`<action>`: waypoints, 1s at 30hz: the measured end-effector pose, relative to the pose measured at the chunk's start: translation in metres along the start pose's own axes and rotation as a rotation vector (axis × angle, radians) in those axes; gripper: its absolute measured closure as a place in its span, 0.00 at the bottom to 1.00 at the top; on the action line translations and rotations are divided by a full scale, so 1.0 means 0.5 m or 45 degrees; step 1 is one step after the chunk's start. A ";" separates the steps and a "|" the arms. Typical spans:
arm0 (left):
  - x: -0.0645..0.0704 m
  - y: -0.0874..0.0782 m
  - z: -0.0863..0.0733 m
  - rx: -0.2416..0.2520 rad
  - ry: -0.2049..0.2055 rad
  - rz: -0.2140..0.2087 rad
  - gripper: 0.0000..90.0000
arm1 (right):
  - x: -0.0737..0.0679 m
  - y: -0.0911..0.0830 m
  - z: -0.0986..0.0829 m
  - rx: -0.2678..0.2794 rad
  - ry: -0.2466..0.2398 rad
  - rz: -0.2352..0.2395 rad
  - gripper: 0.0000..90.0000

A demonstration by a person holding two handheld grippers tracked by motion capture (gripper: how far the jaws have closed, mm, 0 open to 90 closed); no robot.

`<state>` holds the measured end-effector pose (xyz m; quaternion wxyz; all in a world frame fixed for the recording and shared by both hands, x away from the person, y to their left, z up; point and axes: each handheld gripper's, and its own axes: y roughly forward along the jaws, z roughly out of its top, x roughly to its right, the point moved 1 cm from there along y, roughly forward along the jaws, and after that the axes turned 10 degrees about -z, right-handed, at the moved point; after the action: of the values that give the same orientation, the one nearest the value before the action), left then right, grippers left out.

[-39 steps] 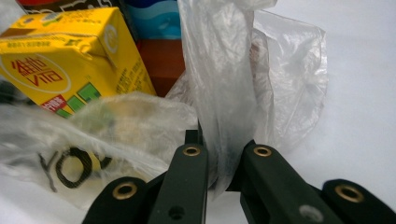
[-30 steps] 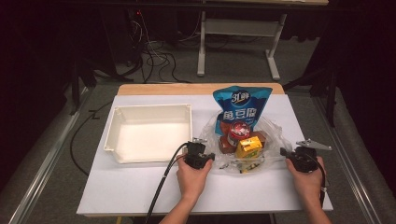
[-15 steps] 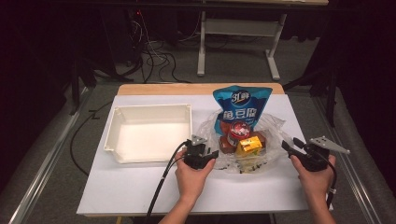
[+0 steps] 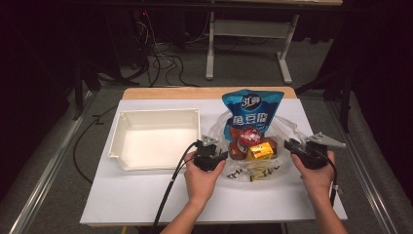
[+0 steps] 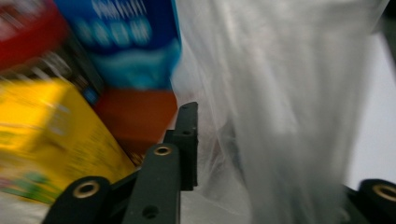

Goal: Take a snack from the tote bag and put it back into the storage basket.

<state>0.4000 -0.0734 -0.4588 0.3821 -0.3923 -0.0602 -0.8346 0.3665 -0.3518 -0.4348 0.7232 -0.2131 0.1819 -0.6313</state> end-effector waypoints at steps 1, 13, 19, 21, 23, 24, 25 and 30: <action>-0.004 0.007 -0.007 -0.020 -0.023 -0.002 0.84 | 0.001 0.014 -0.008 -0.033 0.006 0.002 0.88; -0.038 0.015 -0.052 0.022 0.119 0.040 1.00 | 0.061 0.058 -0.072 -0.211 0.105 -0.108 0.90; -0.036 0.015 -0.056 0.023 0.142 0.042 0.99 | 0.061 -0.011 -0.045 0.017 0.160 -0.007 0.30; -0.035 0.015 -0.057 0.026 0.154 0.044 0.99 | 0.054 -0.039 -0.029 0.068 0.153 -0.005 0.22; -0.034 0.015 -0.058 0.027 0.156 0.041 0.99 | 0.048 -0.065 -0.017 0.124 0.126 -0.005 0.19; -0.034 0.015 -0.058 0.027 0.154 0.040 0.99 | 0.045 -0.075 -0.012 0.148 0.120 -0.007 0.19; -0.034 0.015 -0.058 0.027 0.154 0.041 0.99 | 0.043 -0.085 -0.007 0.173 0.118 -0.004 0.19; -0.033 0.016 -0.060 0.024 0.169 0.042 0.99 | 0.020 -0.092 0.031 0.266 0.021 -0.058 0.44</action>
<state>0.3937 -0.0812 -0.4923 0.4028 -0.3334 -0.0362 -0.8516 0.3376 -0.3654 -0.3970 0.7253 -0.1353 0.1162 -0.6649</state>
